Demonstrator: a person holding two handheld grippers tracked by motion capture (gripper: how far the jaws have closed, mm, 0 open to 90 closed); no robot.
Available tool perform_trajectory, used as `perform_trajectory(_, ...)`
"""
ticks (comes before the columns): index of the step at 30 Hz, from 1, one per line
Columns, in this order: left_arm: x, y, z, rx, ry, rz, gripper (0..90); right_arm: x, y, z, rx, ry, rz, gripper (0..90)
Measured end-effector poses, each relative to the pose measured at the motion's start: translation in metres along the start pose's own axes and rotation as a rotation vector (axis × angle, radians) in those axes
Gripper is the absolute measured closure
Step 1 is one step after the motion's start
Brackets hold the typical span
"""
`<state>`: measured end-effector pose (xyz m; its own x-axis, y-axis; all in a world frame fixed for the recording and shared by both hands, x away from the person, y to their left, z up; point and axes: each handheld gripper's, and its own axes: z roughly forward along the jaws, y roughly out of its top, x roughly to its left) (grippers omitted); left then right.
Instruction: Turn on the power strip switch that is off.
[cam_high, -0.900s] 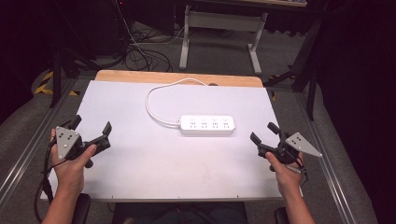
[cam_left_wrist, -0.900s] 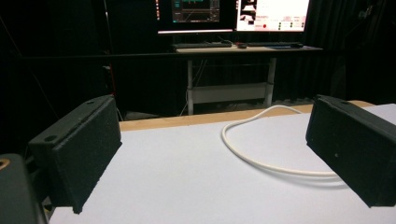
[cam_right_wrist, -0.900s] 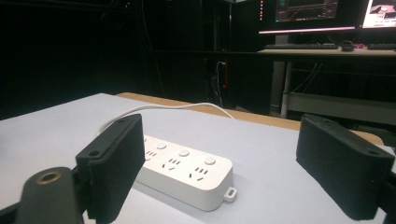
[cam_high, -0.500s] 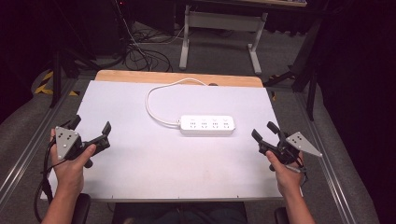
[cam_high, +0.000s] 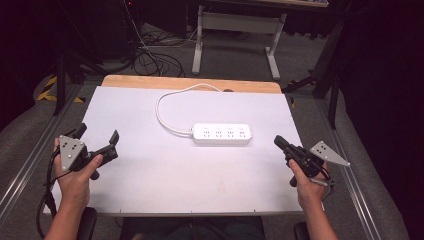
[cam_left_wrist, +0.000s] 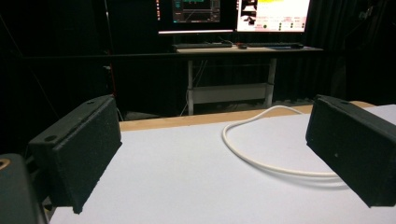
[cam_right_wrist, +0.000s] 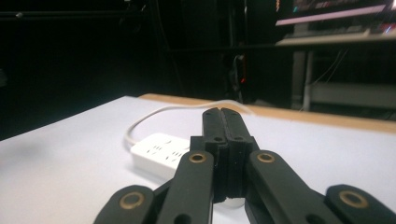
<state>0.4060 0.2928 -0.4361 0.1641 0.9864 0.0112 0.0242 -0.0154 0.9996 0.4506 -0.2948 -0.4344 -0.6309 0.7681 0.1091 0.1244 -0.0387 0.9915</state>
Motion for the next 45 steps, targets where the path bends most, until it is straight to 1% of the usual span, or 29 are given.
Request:
perform_trajectory(1,0.0,0.0,0.0,0.0,-0.001,-0.001,3.7,0.0,0.002,0.0,0.034,0.008,0.025,90.0)
perform_trajectory(3,0.0,0.0,0.0,0.0,0.0,0.0,3.7,0.001,0.006,0.001,0.073,-0.001,0.028,90.0)
perform_trajectory(8,0.0,0.0,0.0,0.003,0.0,0.008,3.7,0.004,0.017,0.008,0.118,0.002,0.004,90.0)
perform_trajectory(9,0.0,0.0,0.0,0.004,-0.001,0.006,3.7,0.005,0.02,0.01,0.123,0.002,-0.006,90.0)
perform_trajectory(10,0.0,0.0,0.0,0.004,-0.001,0.006,3.7,0.005,0.02,0.01,0.123,0.002,-0.006,90.0)
perform_trajectory(11,0.0,0.0,0.0,0.005,-0.001,0.007,3.7,0.007,0.026,0.013,0.129,0.004,-0.024,90.0)
perform_trajectory(12,0.0,-0.001,0.0,0.005,0.0,0.007,3.7,0.007,0.026,0.013,0.129,0.004,-0.024,90.0)
perform_trajectory(13,0.0,-0.001,0.0,0.005,0.001,0.007,3.7,0.008,0.032,0.019,0.139,0.0,-0.037,90.0)
perform_trajectory(16,0.0,-0.001,0.0,0.006,0.0,0.009,3.7,0.01,0.038,0.028,0.168,-0.003,-0.051,90.0)
perform_trajectory(18,0.0,-0.001,0.0,0.006,0.0,0.011,3.7,0.011,0.039,0.031,0.174,-0.004,-0.051,90.0)
perform_trajectory(19,0.0,-0.001,0.0,0.005,-0.001,0.012,3.7,0.013,0.043,0.038,0.19,-0.004,-0.052,90.0)
perform_trajectory(21,0.0,0.0,0.0,0.005,-0.002,0.012,3.7,0.015,0.047,0.046,0.2,-0.004,-0.059,90.0)
perform_trajectory(22,0.0,0.0,0.0,0.005,-0.002,0.012,3.7,0.015,0.047,0.046,0.2,-0.004,-0.059,90.0)
perform_trajectory(23,0.0,0.0,0.0,0.004,-0.002,0.012,3.7,0.017,0.05,0.054,0.214,-0.004,-0.069,90.0)
perform_trajectory(24,0.0,0.0,0.0,0.004,-0.002,0.012,3.8,0.018,0.052,0.058,0.221,-0.006,-0.075,90.0)
perform_trajectory(25,0.0,0.0,0.0,0.004,-0.001,0.014,3.7,0.019,0.053,0.063,0.228,-0.009,-0.081,90.0)
perform_trajectory(26,0.0,0.0,0.0,0.005,-0.001,0.013,3.7,0.019,0.053,0.063,0.228,-0.009,-0.081,90.0)
perform_trajectory(27,0.0,-0.001,0.0,0.005,-0.001,0.014,3.7,0.02,0.053,0.067,0.234,-0.011,-0.085,90.0)
perform_trajectory(28,0.0,-0.001,0.0,0.005,-0.001,0.012,3.7,0.021,0.054,0.076,0.247,-0.012,-0.087,90.0)
perform_trajectory(30,0.0,-0.001,-0.001,0.007,0.001,0.013,3.7,0.021,0.054,0.083,0.254,-0.01,-0.085,90.0)
perform_trajectory(34,0.001,-0.001,-0.001,0.008,0.005,0.013,3.8,0.02,0.054,0.095,0.274,-0.007,-0.091,90.0)
perform_trajectory(35,0.001,-0.001,-0.001,0.008,0.005,0.013,3.8,0.02,0.054,0.095,0.274,-0.007,-0.091,90.0)
perform_trajectory(36,0.001,-0.001,-0.001,0.009,0.005,0.014,3.8,0.019,0.054,0.102,0.285,-0.003,-0.087,90.0)
perform_trajectory(39,0.001,-0.001,-0.002,0.011,0.006,0.012,3.7,0.019,0.054,0.111,0.309,-0.001,-0.094,90.0)
perform_trajectory(45,0.002,-0.002,-0.002,0.01,0.008,0.01,3.8,0.019,0.051,0.13,0.335,0.003,-0.101,90.0)
